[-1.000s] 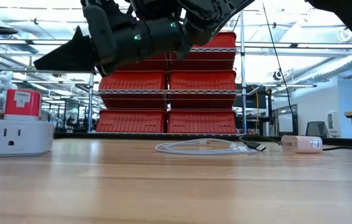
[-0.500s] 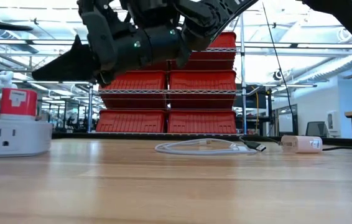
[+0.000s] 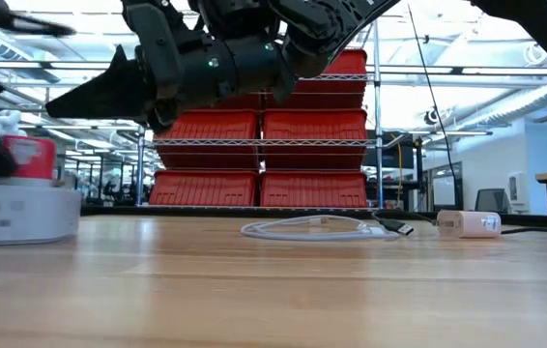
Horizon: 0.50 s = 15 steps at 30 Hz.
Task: Insert USB
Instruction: Insert the red charger adapter into the left white outlet extension
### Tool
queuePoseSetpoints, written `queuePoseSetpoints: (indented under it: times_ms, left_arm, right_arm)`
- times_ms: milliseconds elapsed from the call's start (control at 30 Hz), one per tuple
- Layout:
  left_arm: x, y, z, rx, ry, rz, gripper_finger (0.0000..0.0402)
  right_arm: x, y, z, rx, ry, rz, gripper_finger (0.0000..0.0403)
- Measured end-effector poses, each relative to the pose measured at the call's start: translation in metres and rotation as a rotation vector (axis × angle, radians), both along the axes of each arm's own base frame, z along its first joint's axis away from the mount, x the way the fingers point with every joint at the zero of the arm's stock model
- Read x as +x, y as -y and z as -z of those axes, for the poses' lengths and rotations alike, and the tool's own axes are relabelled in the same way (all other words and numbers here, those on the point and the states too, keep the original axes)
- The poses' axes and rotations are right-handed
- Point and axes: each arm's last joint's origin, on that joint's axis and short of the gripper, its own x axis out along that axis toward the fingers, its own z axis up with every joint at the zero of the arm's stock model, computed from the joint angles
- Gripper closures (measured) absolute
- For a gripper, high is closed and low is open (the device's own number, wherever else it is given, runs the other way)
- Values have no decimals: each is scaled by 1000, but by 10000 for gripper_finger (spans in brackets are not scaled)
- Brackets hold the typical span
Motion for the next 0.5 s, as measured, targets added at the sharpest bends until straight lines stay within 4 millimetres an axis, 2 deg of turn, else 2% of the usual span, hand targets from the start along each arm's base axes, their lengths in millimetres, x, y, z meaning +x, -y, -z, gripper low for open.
queuePoseSetpoints:
  times_ms: [167,333,400,500]
  left_arm:
    - [3,12,-14,1,16,48,402]
    - [6,25,-38,40,87,88,402]
    - [3,25,-48,78,82,82,402]
    - [-11,15,-52,144,39,9,402]
  right_arm:
    - [-2,0,-2,-6,-34,-1,403]
    - [-15,-3,-9,-71,-167,-32,403]
    - [-23,-7,-8,-115,-252,-59,403]
    - [-31,-12,-4,-139,-345,-89,403]
